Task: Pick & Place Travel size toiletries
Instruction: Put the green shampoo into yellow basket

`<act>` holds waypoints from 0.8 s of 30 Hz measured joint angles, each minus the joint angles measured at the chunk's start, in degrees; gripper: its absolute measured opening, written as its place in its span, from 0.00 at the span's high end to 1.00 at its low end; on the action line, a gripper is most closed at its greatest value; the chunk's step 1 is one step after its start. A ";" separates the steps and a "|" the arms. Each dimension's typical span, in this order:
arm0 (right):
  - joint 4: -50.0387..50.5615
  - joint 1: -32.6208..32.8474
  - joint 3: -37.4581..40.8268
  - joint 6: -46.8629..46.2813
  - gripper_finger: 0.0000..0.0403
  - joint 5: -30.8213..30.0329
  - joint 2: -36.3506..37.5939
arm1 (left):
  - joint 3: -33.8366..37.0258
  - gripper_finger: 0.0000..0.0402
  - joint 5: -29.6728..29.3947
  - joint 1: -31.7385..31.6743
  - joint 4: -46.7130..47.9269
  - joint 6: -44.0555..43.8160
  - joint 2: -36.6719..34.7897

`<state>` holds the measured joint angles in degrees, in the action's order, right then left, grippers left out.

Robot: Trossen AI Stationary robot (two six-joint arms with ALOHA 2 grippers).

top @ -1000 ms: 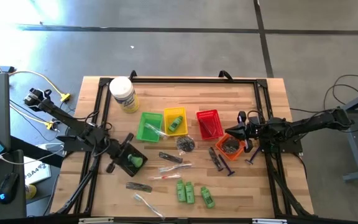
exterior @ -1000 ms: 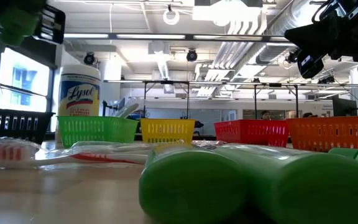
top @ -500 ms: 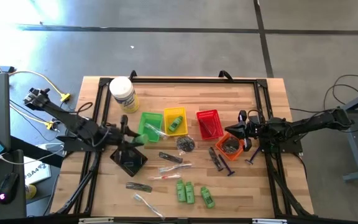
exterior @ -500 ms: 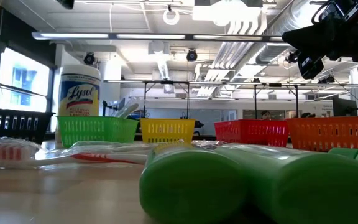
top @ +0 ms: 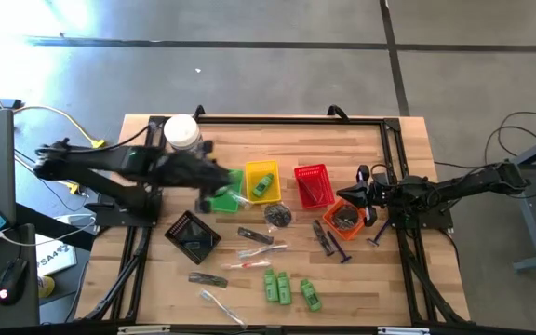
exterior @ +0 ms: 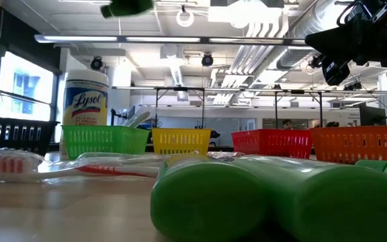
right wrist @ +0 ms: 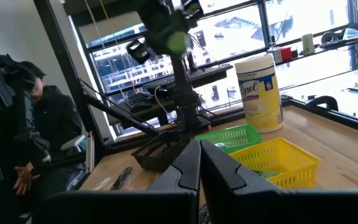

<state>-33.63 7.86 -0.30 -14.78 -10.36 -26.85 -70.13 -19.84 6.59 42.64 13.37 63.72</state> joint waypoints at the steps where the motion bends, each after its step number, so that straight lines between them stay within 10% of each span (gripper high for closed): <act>1: 0.00 0.00 0.00 -0.09 1.00 0.01 0.00 | -1.38 0.74 0.58 -1.51 1.63 2.20 2.12; 24: 0.45 0.02 0.00 -0.01 1.00 0.42 -0.15 | -7.52 0.76 13.19 -16.40 -5.95 45.84 33.73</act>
<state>-33.18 7.88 -0.30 -14.79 -9.93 -27.00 -77.65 -6.66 -9.81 36.68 59.21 97.45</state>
